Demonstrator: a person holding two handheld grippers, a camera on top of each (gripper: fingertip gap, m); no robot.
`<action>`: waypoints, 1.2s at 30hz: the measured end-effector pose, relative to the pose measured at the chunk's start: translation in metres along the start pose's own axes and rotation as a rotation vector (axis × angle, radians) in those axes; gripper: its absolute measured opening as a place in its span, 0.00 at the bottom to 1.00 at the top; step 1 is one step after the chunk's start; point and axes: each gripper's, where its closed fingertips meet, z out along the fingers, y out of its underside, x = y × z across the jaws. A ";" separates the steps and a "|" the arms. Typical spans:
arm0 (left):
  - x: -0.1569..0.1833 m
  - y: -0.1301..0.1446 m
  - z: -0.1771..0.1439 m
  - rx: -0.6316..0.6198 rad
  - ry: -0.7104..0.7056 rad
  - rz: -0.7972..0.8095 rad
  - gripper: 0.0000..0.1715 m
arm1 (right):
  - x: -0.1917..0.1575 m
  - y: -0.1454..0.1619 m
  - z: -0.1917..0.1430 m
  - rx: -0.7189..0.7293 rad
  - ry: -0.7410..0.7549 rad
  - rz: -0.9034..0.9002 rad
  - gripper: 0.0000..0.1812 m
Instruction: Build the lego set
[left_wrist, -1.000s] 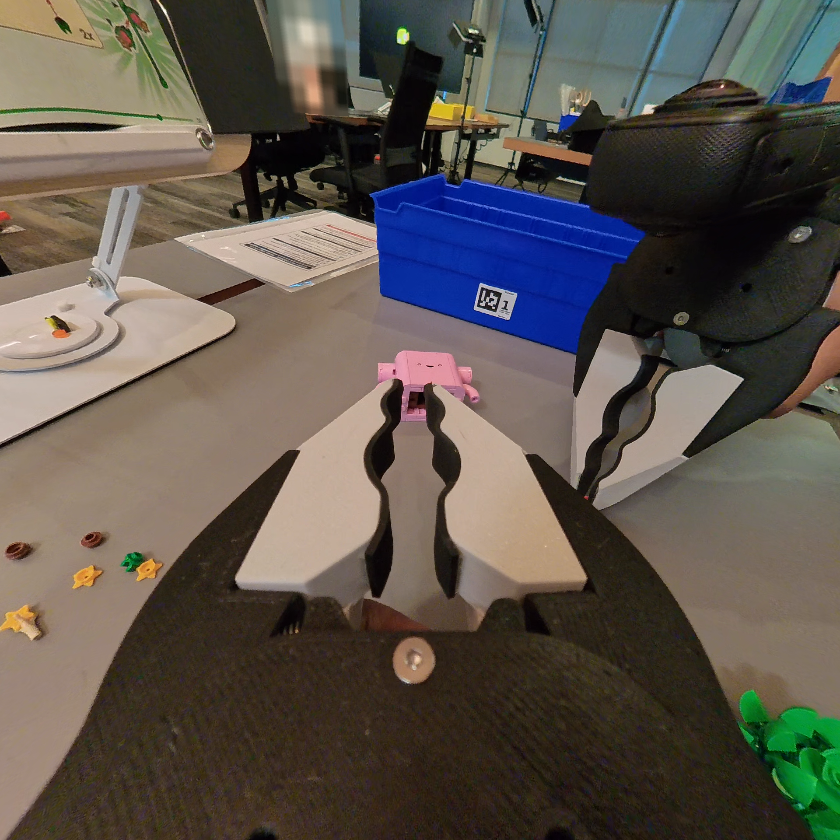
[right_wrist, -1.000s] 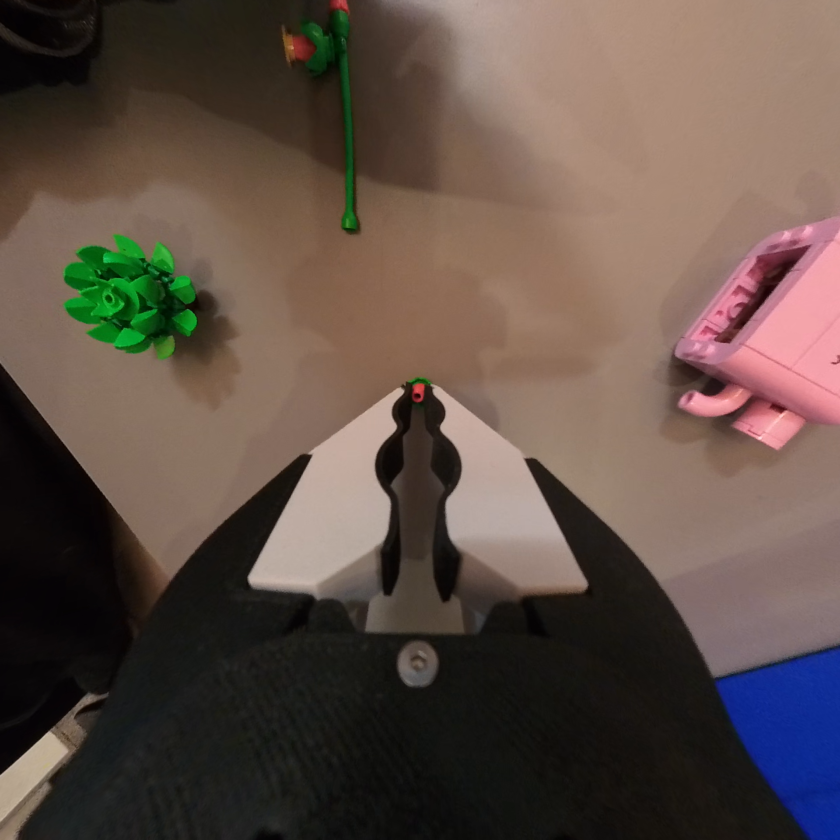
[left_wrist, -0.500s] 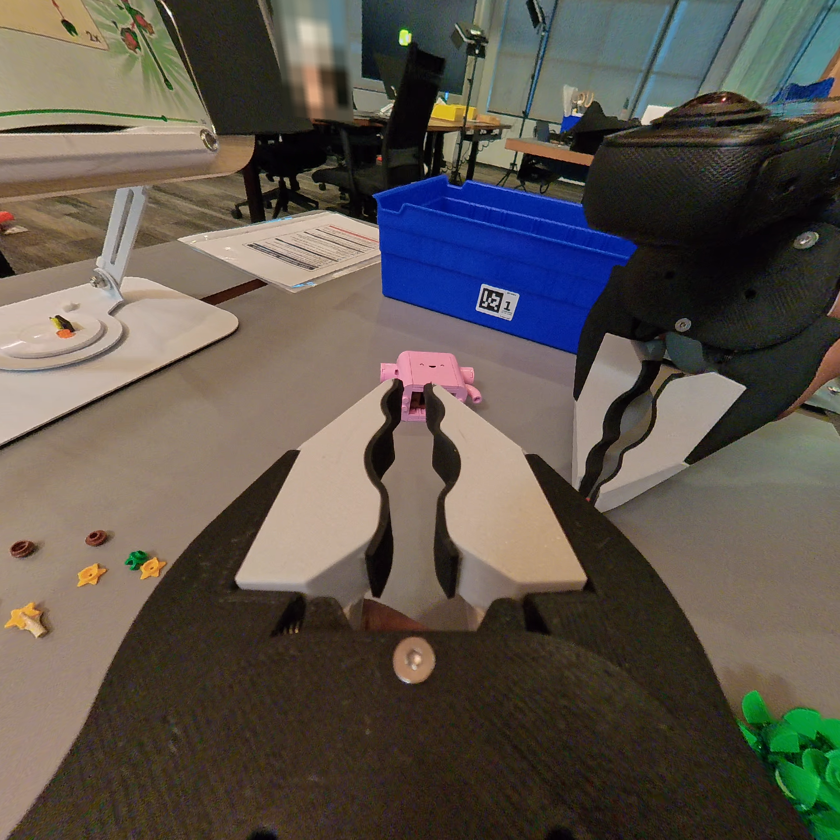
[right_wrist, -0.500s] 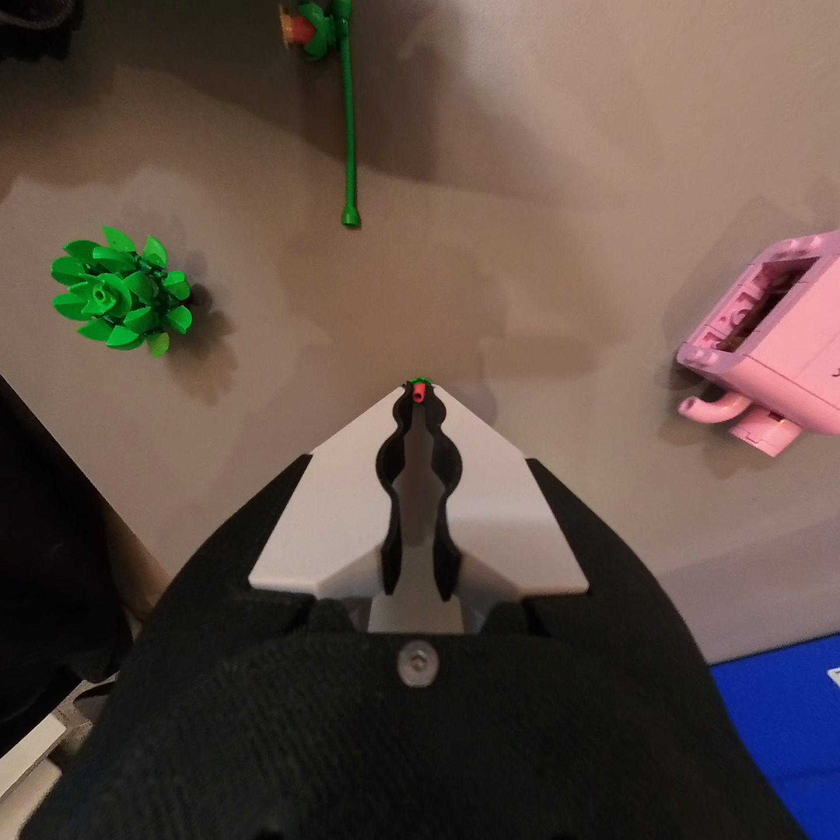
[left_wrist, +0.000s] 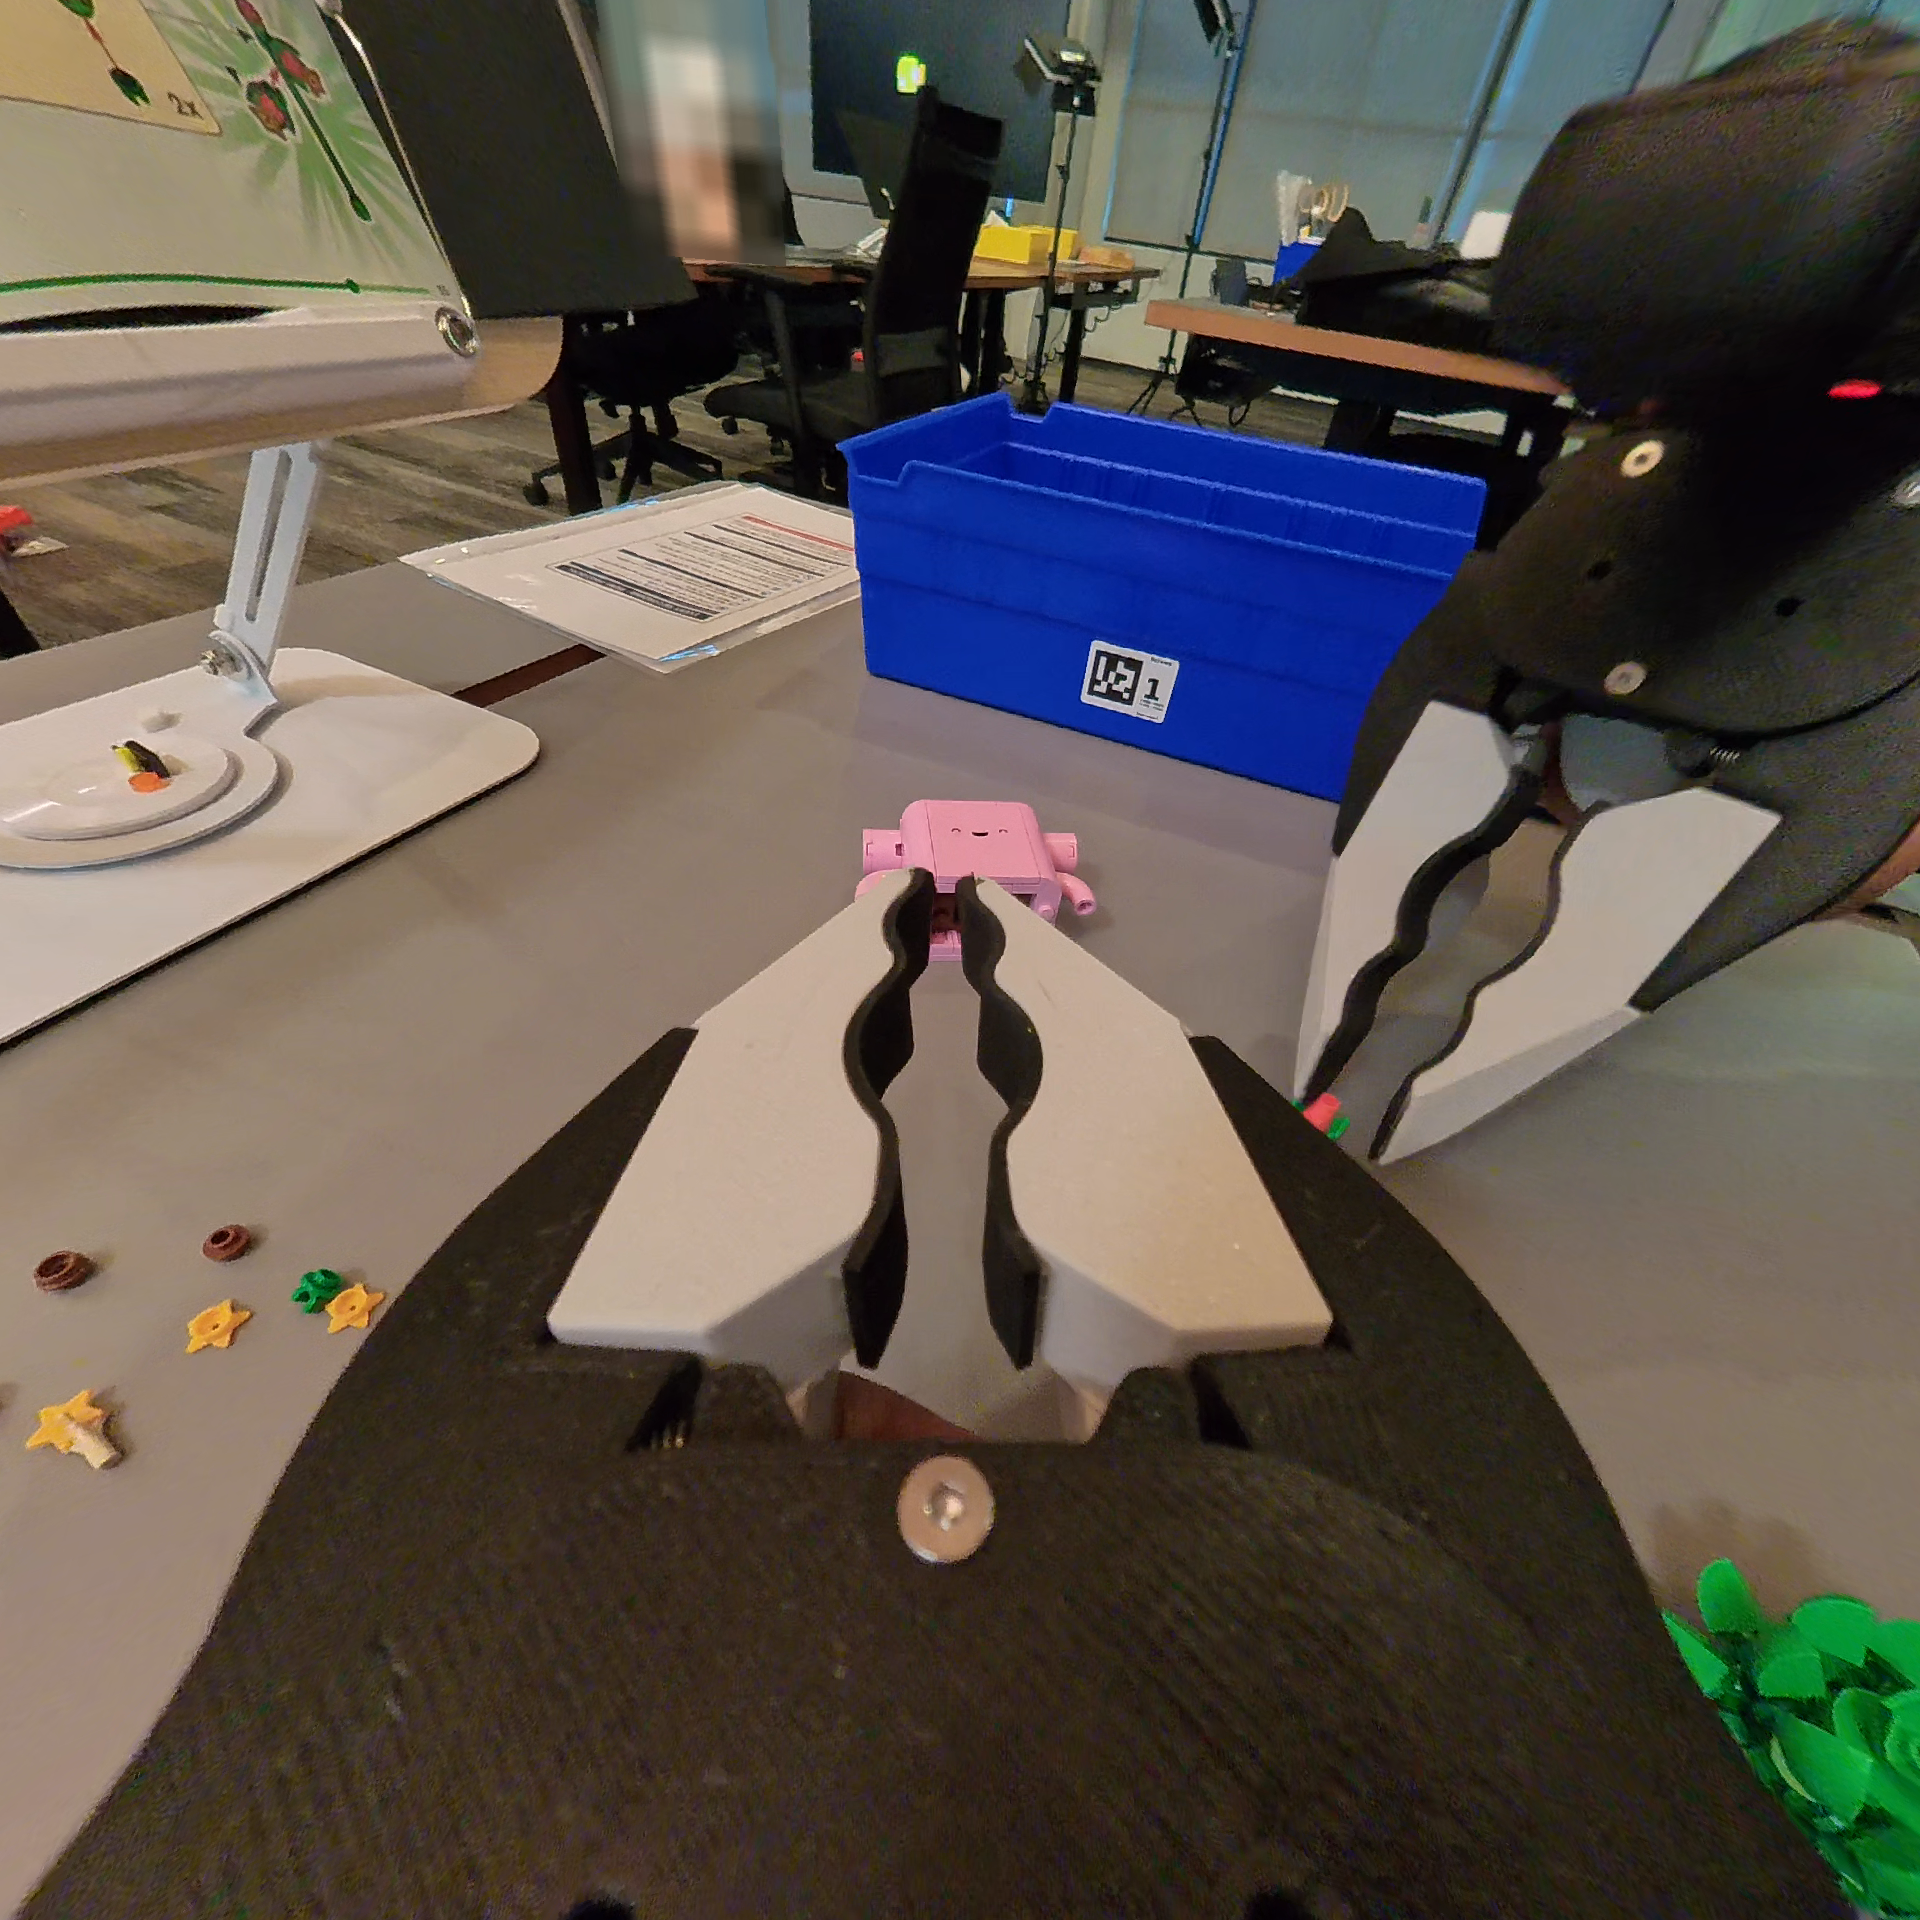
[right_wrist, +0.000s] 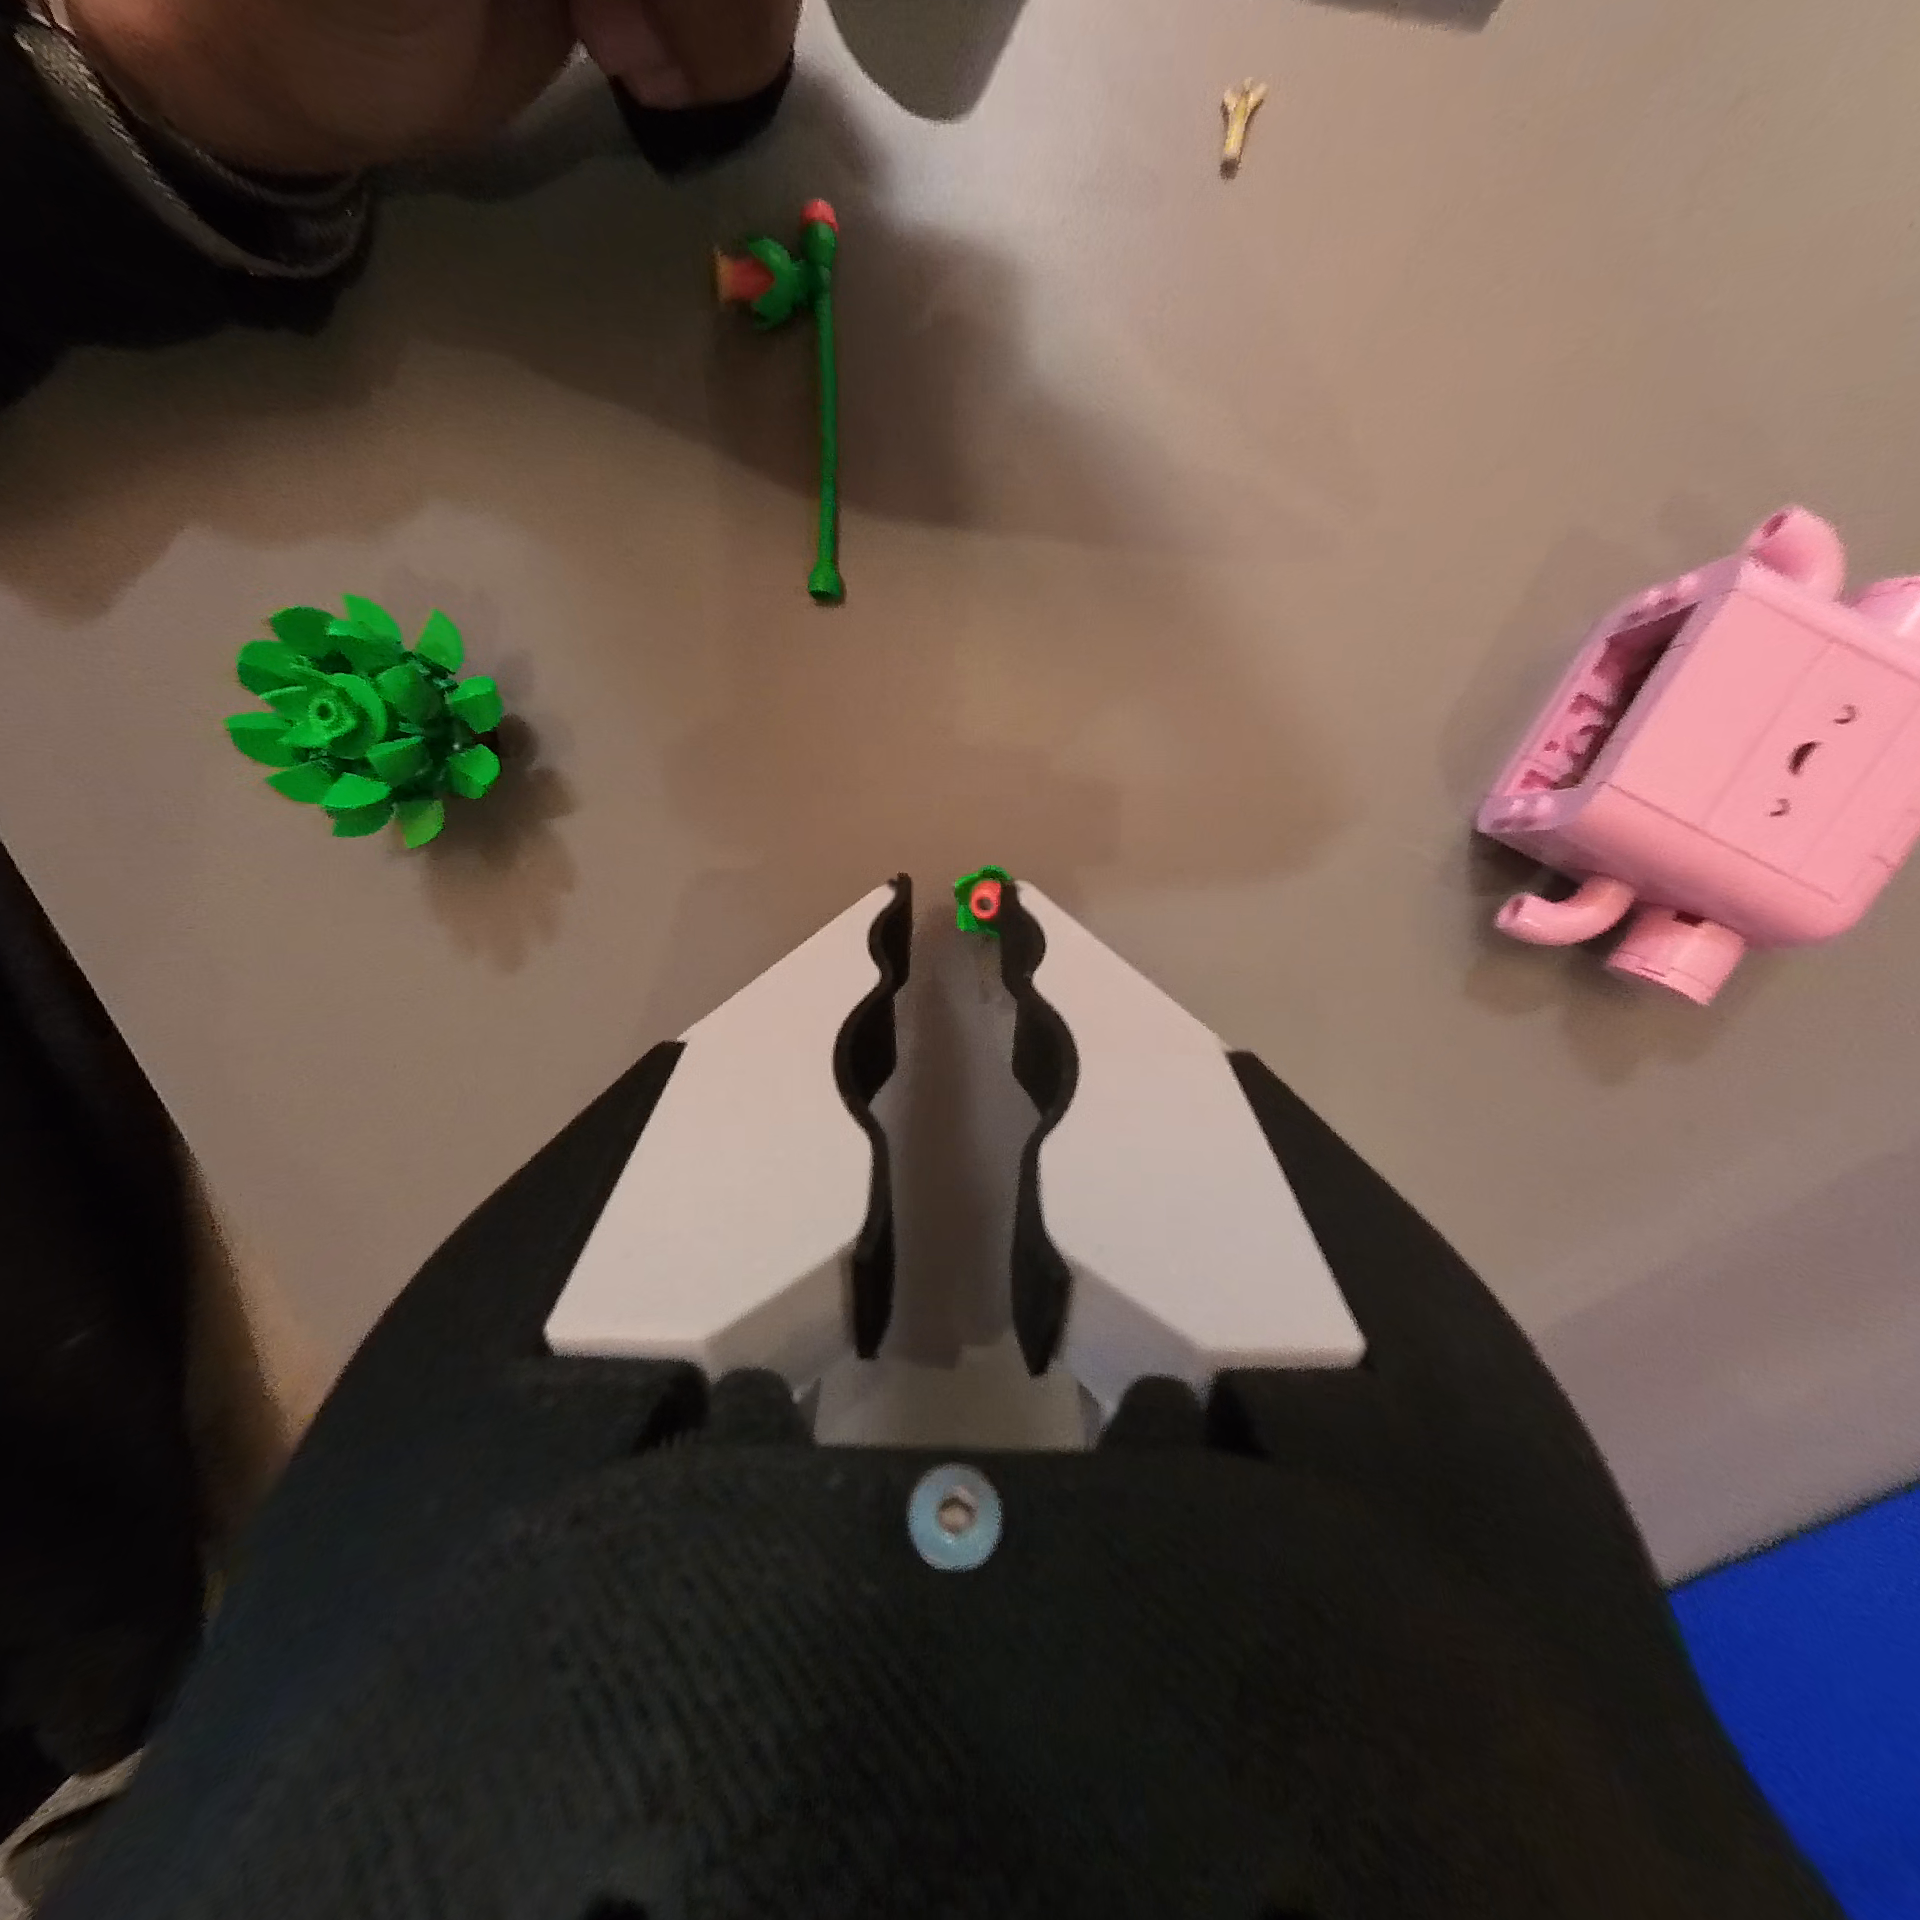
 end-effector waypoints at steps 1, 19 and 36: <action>0.000 0.000 0.000 -0.001 -0.001 0.000 0.01 | 0.000 -0.002 -0.004 0.020 0.006 -0.005 0.07; -0.004 0.000 -0.001 0.011 0.000 -0.030 0.02 | 0.025 -0.003 -0.024 0.146 0.124 0.055 0.07; -0.004 0.000 0.000 0.010 0.004 -0.039 0.03 | 0.037 -0.002 0.009 0.174 0.182 0.075 0.07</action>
